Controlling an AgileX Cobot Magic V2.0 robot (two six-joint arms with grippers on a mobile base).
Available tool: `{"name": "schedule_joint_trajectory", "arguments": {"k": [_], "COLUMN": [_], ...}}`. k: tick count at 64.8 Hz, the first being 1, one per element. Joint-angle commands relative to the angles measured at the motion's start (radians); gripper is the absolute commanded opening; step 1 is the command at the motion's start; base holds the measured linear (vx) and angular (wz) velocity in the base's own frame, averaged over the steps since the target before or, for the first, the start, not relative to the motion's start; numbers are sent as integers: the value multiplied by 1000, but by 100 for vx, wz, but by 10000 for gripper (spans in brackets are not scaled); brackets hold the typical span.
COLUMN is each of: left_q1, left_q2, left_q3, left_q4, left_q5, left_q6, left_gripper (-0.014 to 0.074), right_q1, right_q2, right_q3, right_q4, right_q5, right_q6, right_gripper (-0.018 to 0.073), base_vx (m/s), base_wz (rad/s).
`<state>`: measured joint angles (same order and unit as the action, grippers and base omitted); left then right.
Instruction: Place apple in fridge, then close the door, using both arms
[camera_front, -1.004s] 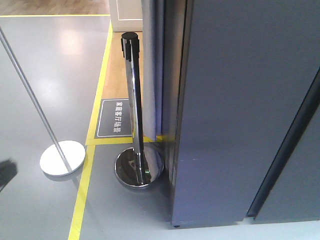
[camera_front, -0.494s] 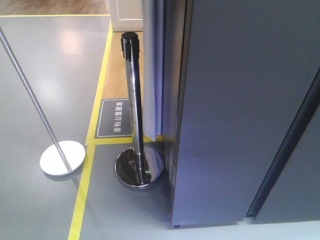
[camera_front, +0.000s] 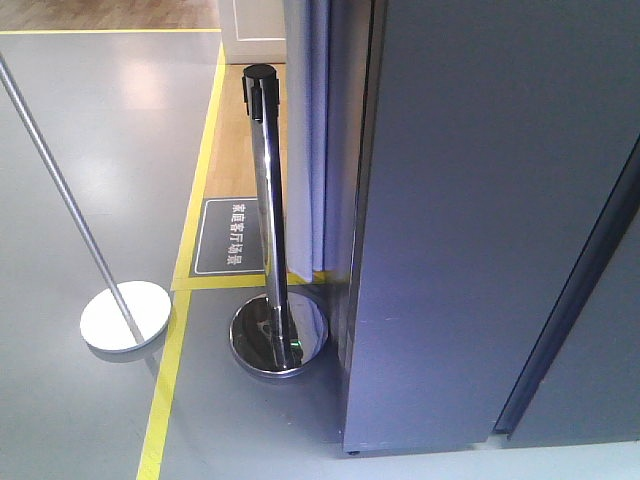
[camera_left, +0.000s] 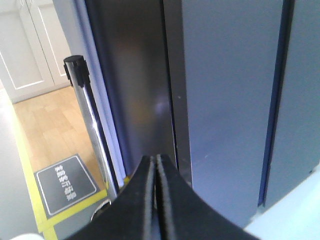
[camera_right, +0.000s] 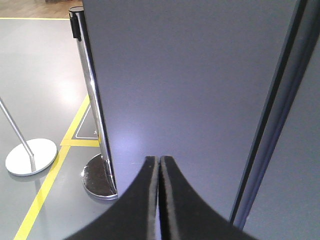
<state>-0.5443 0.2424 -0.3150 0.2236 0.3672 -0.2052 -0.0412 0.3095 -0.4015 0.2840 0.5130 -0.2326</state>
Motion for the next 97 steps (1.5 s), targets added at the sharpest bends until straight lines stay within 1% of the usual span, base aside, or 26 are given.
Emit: {"name": "schedule_joint_trajectory", "arguments": {"k": [1, 3, 9, 17, 25, 32, 48, 52, 55, 63, 68, 97], "left_q1": [22, 42, 144, 285, 383, 454, 576, 593, 593, 575, 569, 569], "left_q2": [0, -10, -45, -93, -126, -156, -273, -269, -269, -269, -269, -269], "left_q3": [12, 27, 94, 192, 285, 361, 363, 363, 363, 363, 363, 361], "left_q4": [1, 1, -2, -7, -7, -8, -18, -17, -18, -16, -14, -14], "left_q5": [-74, -81, -101, -214, -342, -414, -268, -242, -223, -157, -128, -123], "left_q6": [-9, -9, -11, -18, -19, -20, -22, -26, -42, -91, -96, -96], "left_gripper": [-5, -5, -5, -5, -5, -5, -5, -5, -5, -5, -5, -5], "right_q1": [-2, -2, -2, -2, -2, -2, -2, -2, -2, -2, -2, -2], "right_q2": [9, 9, 9, 9, 9, 9, 9, 9, 9, 9, 9, 9], "right_q3": [-25, -25, -25, -25, -25, -25, -25, -25, -25, -25, -25, -25], "right_q4": [10, 10, 10, 10, 10, 10, 10, 10, 10, 10, 10, 10], "right_q5": [-69, -69, -69, -69, -69, -69, -69, -69, -70, -70, -70, -70], "right_q6": [-6, -6, -6, -6, -6, -6, -6, -6, -6, -6, -6, -6], "right_gripper": [-8, -8, -8, -8, -8, -8, -8, -8, -8, -8, -8, -8], "base_vx": [0, 0, 0, 0, 0, 0, 0, 0, 0, 0, 0, 0], "base_wz": [0, 1, 1, 0, 0, 0, 0, 0, 0, 0, 0, 0]}}
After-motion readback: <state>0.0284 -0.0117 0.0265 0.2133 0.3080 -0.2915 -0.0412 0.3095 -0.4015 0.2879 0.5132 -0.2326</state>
